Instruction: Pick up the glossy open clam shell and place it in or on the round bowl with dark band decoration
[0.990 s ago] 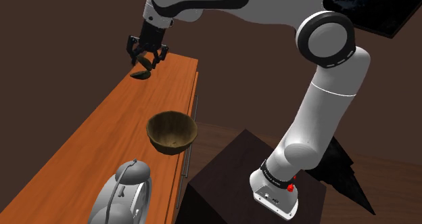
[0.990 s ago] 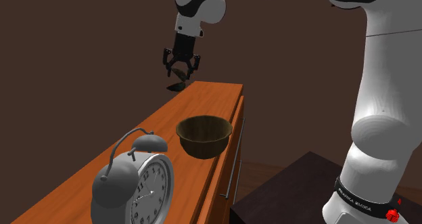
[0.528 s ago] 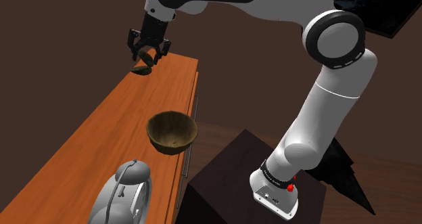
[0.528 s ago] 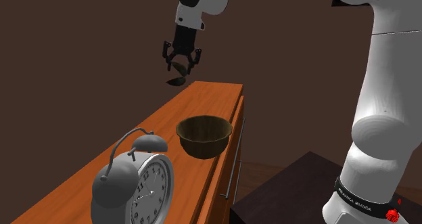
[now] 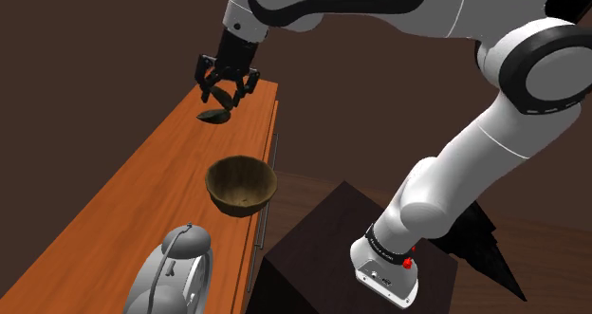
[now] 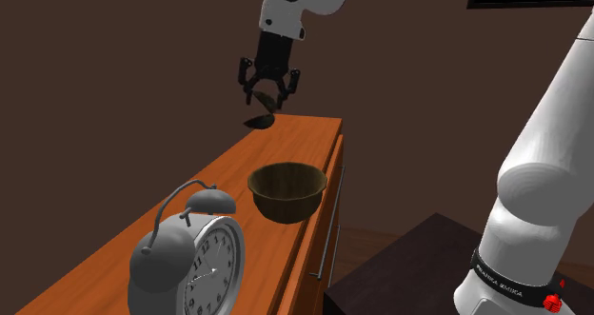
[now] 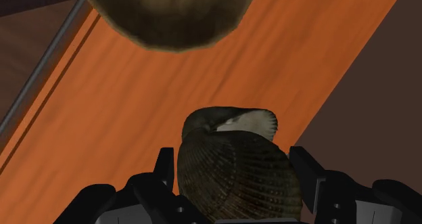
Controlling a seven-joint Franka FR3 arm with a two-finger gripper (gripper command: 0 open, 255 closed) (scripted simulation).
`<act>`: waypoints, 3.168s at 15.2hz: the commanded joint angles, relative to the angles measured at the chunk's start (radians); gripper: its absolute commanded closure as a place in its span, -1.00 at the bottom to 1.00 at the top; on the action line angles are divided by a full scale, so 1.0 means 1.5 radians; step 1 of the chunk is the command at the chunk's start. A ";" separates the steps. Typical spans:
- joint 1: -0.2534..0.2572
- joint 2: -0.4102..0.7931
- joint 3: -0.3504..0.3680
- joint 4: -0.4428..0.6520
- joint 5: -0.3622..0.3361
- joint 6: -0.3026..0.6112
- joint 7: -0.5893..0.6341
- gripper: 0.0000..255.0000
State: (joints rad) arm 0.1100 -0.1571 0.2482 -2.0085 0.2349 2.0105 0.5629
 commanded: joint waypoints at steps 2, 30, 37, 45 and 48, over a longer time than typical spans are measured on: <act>0.012 -0.072 0.009 -0.069 0.018 0.001 0.013 1.00; 0.084 -0.275 0.072 -0.364 0.110 0.111 0.054 1.00; 0.084 -0.275 0.072 -0.364 0.110 0.111 0.054 -1.00; 0.078 -0.316 0.044 -0.312 0.092 0.015 0.058 -1.00; 0.078 -0.316 0.044 -0.312 0.092 0.015 0.058 -1.00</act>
State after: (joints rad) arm 0.2278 -0.6320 0.3151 -2.4823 0.3739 2.0389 0.6489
